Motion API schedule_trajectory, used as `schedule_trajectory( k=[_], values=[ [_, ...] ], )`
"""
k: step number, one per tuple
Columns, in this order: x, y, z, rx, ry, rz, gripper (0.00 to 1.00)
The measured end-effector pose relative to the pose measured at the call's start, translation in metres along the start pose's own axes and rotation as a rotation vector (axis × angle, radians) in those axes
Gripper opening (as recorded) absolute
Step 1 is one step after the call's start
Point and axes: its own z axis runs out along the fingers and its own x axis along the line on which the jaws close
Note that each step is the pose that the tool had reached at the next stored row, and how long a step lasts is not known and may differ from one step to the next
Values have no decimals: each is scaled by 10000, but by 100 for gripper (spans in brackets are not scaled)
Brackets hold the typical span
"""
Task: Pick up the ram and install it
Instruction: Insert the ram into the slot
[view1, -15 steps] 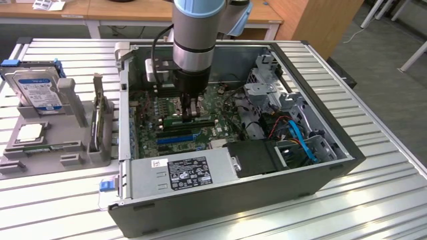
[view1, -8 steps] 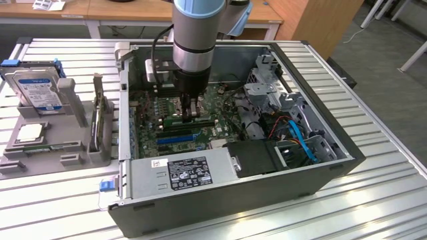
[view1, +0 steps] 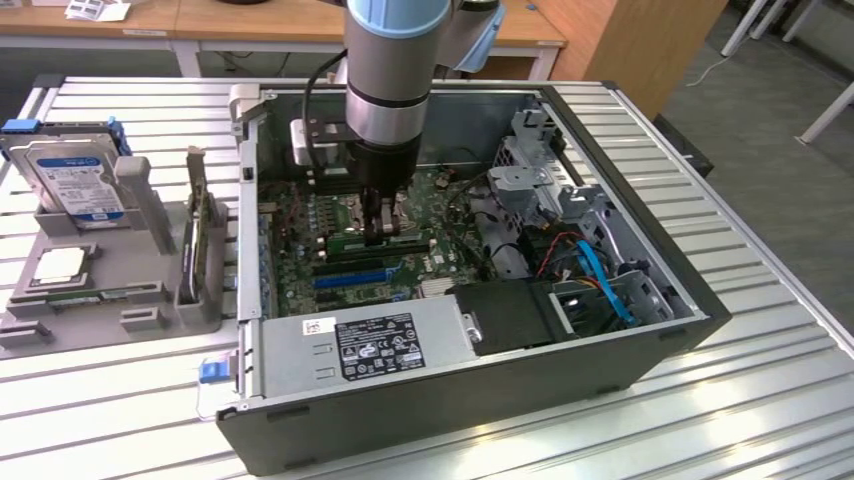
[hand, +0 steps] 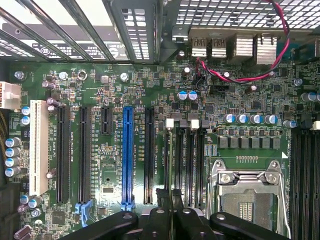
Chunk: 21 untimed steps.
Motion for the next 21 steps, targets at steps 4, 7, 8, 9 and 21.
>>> schedule_trajectory(
  k=[4,7,8,9,21],
  values=[
    [0,4,1,4,-3,-1,12],
    [0,9,1,1,0,-3,12],
    [0,9,0,0,0,-17,12],
    [0,9,1,-1,0,-23,12],
    [0,9,3,-1,0,-91,12]
  ],
)
